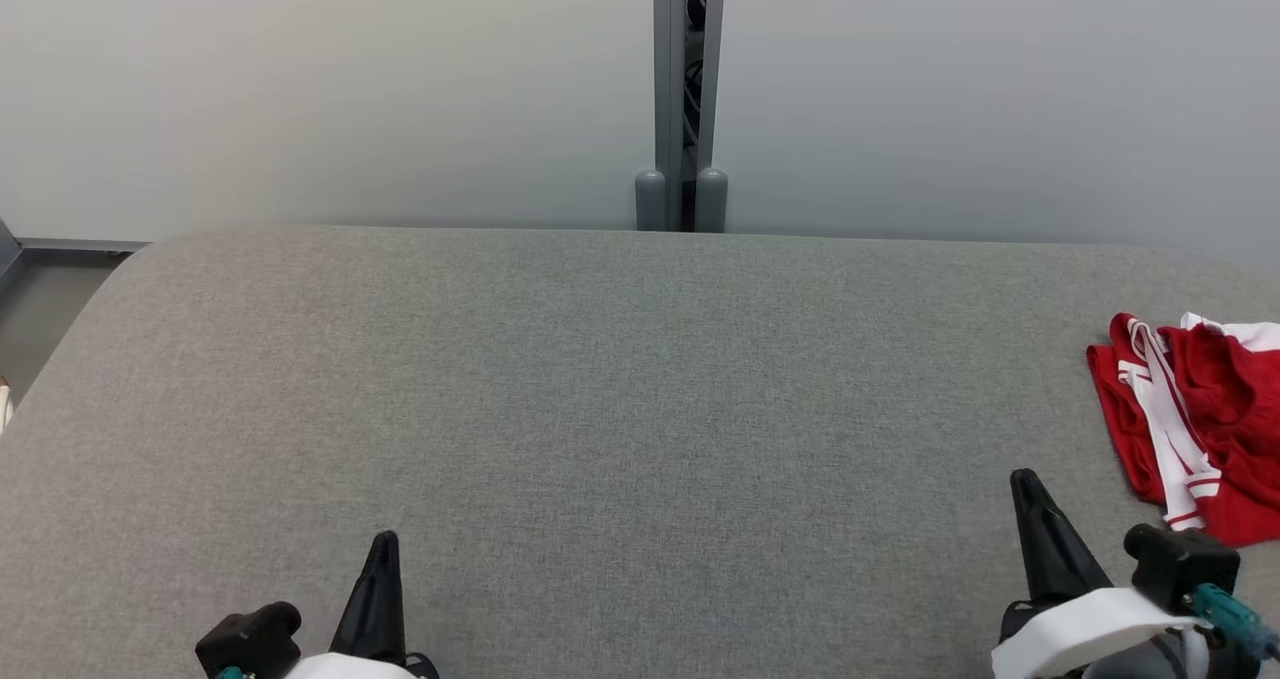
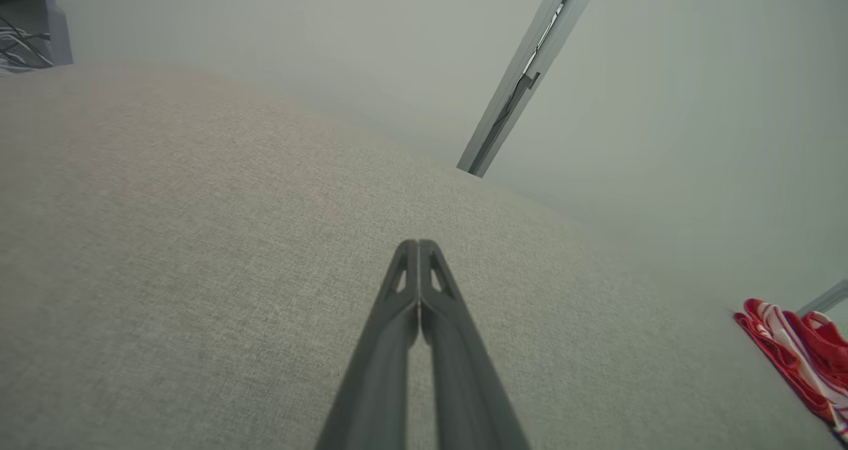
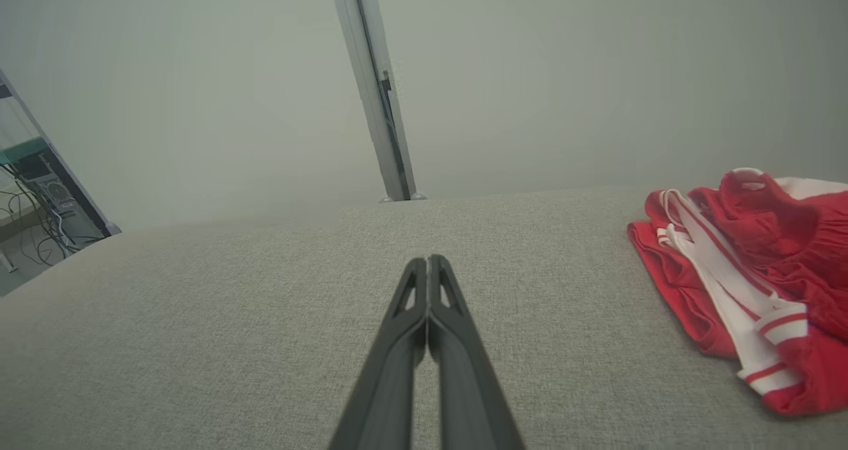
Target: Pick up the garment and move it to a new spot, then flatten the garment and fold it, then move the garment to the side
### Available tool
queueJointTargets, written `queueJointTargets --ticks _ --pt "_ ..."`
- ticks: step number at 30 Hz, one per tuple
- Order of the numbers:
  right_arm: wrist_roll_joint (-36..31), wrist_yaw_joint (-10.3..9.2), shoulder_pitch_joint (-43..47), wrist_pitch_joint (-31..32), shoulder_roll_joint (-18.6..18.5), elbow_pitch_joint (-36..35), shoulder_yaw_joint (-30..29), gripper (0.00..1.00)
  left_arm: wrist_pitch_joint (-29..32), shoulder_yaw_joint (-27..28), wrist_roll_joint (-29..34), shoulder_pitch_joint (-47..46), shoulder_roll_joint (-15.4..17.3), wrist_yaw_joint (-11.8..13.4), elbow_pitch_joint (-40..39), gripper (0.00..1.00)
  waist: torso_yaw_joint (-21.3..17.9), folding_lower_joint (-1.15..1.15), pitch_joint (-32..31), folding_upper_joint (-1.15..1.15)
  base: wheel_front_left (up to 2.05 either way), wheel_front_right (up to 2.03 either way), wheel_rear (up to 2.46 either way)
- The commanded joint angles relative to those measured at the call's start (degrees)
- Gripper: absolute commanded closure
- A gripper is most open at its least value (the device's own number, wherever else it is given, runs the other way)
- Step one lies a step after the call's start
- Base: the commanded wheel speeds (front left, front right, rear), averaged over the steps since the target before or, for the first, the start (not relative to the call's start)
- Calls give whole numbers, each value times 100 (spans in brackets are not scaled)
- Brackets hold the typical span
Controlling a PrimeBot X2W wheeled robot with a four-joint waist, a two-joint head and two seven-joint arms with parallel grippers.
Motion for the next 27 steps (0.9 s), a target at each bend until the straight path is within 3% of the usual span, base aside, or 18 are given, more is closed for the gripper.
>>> queueJointTargets --ticks 1,27 --pt "206 1 -97 61 -28 -135 -101 100 9 -10 -176 -232 8 -40 -80 100 -4 0 2 0 0 0 0" --pt "2878 1 21 1038 -58 -433 -1084 100 239 -318 -2409 -757 19 -302 -8 100 -118 0 72 0 0 0 0"
